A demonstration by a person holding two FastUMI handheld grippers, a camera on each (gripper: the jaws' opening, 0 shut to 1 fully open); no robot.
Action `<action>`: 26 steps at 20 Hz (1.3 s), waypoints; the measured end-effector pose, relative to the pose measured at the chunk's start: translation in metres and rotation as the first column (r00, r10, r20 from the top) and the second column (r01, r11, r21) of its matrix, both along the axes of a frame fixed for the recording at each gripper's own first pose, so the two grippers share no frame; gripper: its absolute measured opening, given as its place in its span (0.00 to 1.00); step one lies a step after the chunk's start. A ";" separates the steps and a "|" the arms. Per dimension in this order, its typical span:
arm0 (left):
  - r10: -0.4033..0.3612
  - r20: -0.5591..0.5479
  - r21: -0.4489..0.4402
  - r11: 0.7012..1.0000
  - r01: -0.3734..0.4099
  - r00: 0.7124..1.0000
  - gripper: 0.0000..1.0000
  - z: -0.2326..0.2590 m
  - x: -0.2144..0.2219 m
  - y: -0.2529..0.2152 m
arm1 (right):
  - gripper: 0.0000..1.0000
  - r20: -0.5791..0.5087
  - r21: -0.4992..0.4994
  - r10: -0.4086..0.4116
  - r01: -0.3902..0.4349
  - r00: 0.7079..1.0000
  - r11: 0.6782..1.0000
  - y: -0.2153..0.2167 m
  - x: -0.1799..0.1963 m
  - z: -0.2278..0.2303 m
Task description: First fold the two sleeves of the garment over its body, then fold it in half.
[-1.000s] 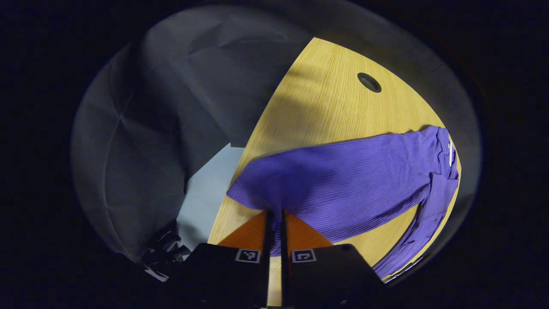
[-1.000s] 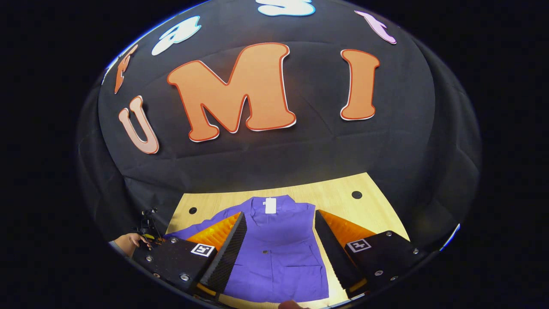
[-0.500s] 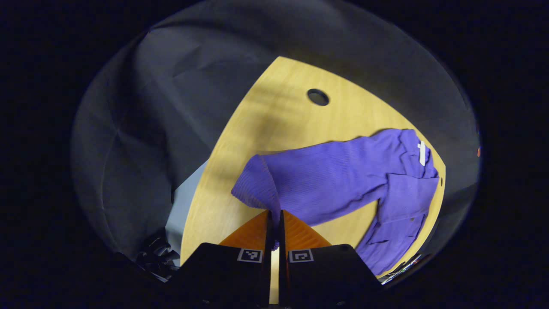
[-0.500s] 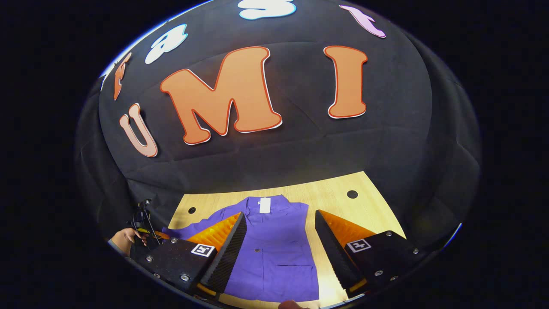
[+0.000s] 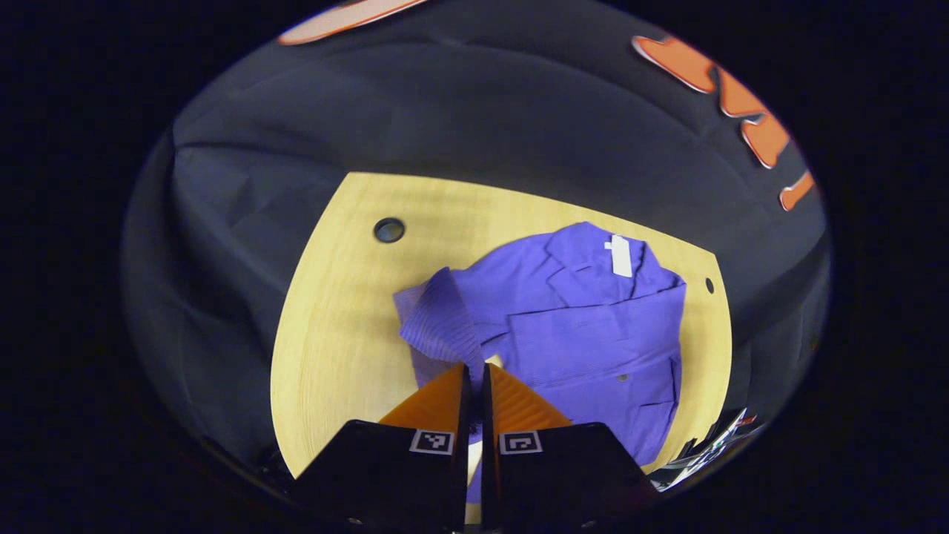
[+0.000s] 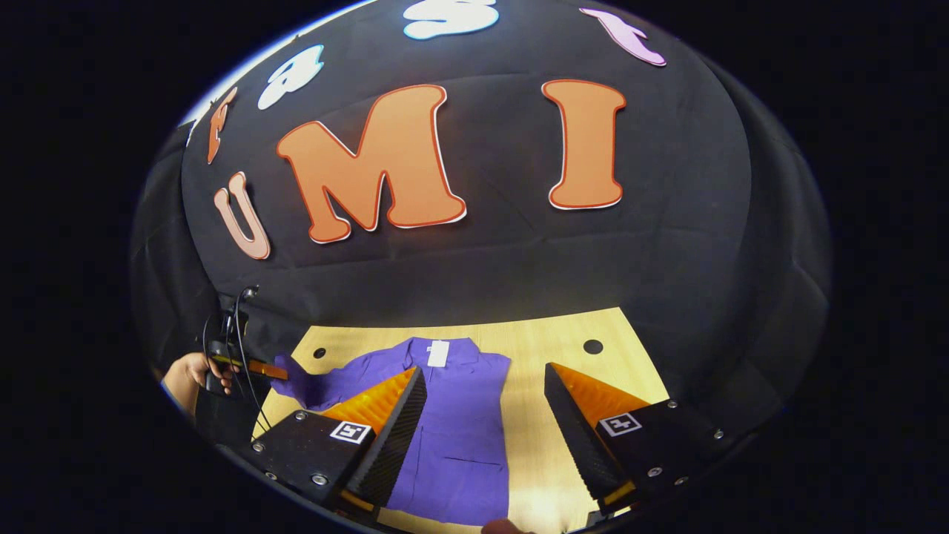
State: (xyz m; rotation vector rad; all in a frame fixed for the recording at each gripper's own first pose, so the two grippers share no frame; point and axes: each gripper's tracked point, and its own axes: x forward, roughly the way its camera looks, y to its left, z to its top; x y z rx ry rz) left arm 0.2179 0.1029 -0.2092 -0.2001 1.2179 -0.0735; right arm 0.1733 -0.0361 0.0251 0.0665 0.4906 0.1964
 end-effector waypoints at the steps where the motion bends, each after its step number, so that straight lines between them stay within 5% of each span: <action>1: -0.025 0.003 -0.002 1.000 0.025 1.000 0.08 0.010 0.003 -0.015 | 0.96 0.002 -0.002 -0.004 0.004 1.000 1.000 -0.006 -0.001 -0.002; 13: -0.303 0.027 -0.010 0.953 0.303 0.953 0.08 0.022 0.039 -0.245 | 0.96 0.077 0.004 -0.081 0.081 0.994 0.997 -0.080 -0.013 -0.019; 26: -0.409 -0.041 0.004 0.912 0.410 0.912 0.08 -0.059 0.053 -0.393 | 0.95 0.347 -0.118 -0.139 0.190 0.927 0.975 -0.130 -0.047 0.012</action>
